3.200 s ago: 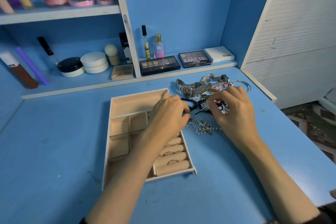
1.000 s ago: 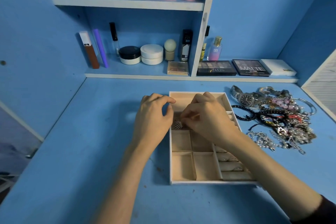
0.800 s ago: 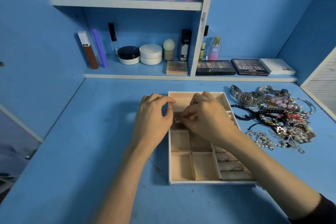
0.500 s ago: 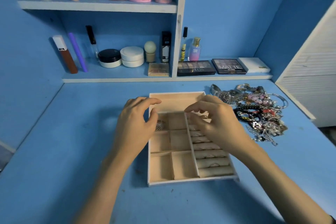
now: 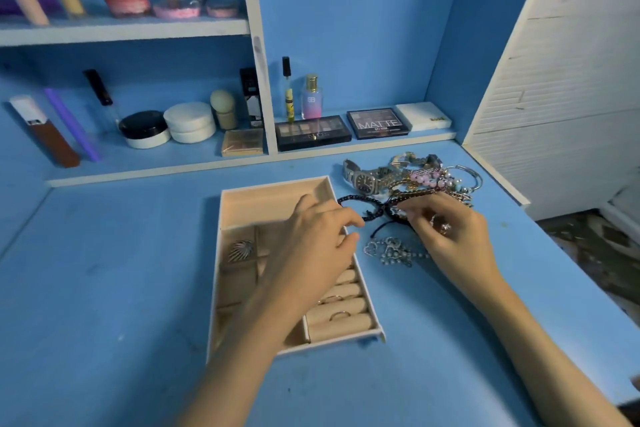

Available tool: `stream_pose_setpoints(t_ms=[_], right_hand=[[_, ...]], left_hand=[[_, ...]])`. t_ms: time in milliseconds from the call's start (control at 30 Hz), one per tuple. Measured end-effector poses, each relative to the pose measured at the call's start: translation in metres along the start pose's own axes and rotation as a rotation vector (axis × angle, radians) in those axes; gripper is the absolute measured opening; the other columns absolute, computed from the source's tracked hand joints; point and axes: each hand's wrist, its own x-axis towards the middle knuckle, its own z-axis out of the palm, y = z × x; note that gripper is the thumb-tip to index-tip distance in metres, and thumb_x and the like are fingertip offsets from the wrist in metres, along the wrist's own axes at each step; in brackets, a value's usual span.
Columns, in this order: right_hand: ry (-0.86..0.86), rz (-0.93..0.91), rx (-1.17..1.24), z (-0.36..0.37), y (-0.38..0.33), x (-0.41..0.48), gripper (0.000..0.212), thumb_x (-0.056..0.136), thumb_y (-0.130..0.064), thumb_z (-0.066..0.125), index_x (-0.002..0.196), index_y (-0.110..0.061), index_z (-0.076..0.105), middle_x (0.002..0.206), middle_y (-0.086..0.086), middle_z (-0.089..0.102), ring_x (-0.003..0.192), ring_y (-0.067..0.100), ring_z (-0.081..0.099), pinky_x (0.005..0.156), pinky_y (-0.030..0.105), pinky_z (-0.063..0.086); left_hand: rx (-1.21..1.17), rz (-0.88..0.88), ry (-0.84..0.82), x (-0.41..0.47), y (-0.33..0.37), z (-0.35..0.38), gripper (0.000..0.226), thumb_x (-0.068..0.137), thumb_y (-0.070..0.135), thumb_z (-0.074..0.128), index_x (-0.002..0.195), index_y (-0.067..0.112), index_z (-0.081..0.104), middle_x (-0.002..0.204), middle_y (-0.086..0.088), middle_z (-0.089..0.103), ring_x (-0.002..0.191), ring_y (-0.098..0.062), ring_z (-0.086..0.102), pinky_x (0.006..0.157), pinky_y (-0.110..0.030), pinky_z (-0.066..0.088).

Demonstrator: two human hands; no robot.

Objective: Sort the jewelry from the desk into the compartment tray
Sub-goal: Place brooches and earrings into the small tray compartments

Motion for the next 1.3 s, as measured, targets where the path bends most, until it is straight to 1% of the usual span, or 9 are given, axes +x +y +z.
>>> stream_pose_setpoints(t_ms=[167,367,467,633,733,900,967,1067,1300], right_hand=[[0.044,0.023,0.059,-0.001,0.003,-0.002,0.021,0.087,-0.005,0.059,0.088,-0.023,0.071,0.086,-0.004,0.069,0.080,0.007,0.060,0.067,0.029,0.047],[0.047,0.028,0.075,-0.004,0.004,-0.004,0.021,0.086,-0.005,0.059,0.089,-0.022,0.071,0.082,-0.002,0.067,0.075,0.008,0.058,0.063,0.029,0.046],[0.020,0.025,0.049,-0.004,0.005,-0.003,0.017,0.086,-0.008,0.060,0.089,-0.022,0.071,0.083,0.000,0.066,0.079,0.014,0.059,0.065,0.032,0.048],[-0.094,-0.027,-0.106,-0.006,0.010,-0.003,0.018,0.084,-0.012,0.060,0.092,-0.025,0.069,0.079,-0.006,0.060,0.080,0.014,0.050,0.069,0.020,0.036],[-0.147,-0.062,-0.170,-0.010,0.011,-0.002,0.018,0.083,-0.010,0.059,0.089,-0.022,0.071,0.078,-0.006,0.061,0.082,0.015,0.045,0.072,0.014,0.034],[-0.333,-0.118,-0.252,-0.020,0.007,0.007,0.014,0.083,-0.014,0.064,0.083,-0.025,0.072,0.078,-0.010,0.061,0.082,0.015,0.046,0.072,0.025,0.039],[-0.388,-0.144,-0.278,-0.021,0.005,0.011,0.007,0.082,-0.019,0.066,0.080,-0.025,0.070,0.077,-0.010,0.061,0.082,0.014,0.047,0.073,0.030,0.043],[-0.452,-0.154,-0.340,-0.019,0.001,0.016,0.009,0.080,-0.033,0.067,0.074,-0.027,0.064,0.075,-0.011,0.056,0.081,0.013,0.047,0.073,0.039,0.047],[-0.590,-0.111,-0.560,-0.011,-0.018,0.027,0.022,0.078,-0.047,0.065,0.071,-0.028,0.057,0.071,-0.014,0.048,0.078,0.010,0.046,0.063,0.027,0.041]], left_hand=[[0.130,0.021,-0.164,0.013,0.013,0.016,0.029,0.090,0.035,0.054,0.117,0.026,0.059,0.113,0.007,0.061,0.107,-0.013,0.040,0.086,-0.025,0.035],[0.344,-0.012,-0.200,0.022,0.021,0.024,0.035,0.086,0.046,0.054,0.104,0.017,0.063,0.109,0.000,0.059,0.109,-0.019,0.041,0.080,-0.031,0.034],[0.293,-0.038,-0.224,0.025,0.022,0.025,0.031,0.085,0.043,0.057,0.098,0.016,0.065,0.106,0.000,0.059,0.105,-0.018,0.043,0.082,-0.029,0.033],[0.173,-0.083,-0.183,0.024,0.022,0.022,0.012,0.085,0.034,0.062,0.090,0.022,0.064,0.090,0.008,0.066,0.099,-0.011,0.045,0.066,-0.025,0.026],[0.080,-0.115,-0.108,0.022,0.020,0.017,0.005,0.085,0.030,0.063,0.089,0.027,0.064,0.082,0.013,0.065,0.083,-0.004,0.045,0.058,-0.019,0.029],[-0.031,-0.161,-0.019,0.016,0.017,0.005,0.015,0.086,0.026,0.061,0.098,0.032,0.068,0.072,0.021,0.053,0.067,0.003,0.042,0.056,-0.013,0.033],[-0.044,-0.171,0.011,0.013,0.017,0.003,0.016,0.086,0.028,0.061,0.098,0.035,0.068,0.066,0.025,0.045,0.064,0.004,0.040,0.055,-0.016,0.034],[-0.059,-0.183,0.024,0.010,0.017,0.001,0.016,0.086,0.029,0.061,0.098,0.036,0.068,0.066,0.026,0.044,0.063,0.003,0.040,0.054,-0.018,0.033],[-0.073,-0.201,0.004,0.007,0.015,0.000,0.017,0.085,0.031,0.061,0.099,0.039,0.067,0.085,0.014,0.060,0.065,0.001,0.043,0.057,-0.021,0.035]])
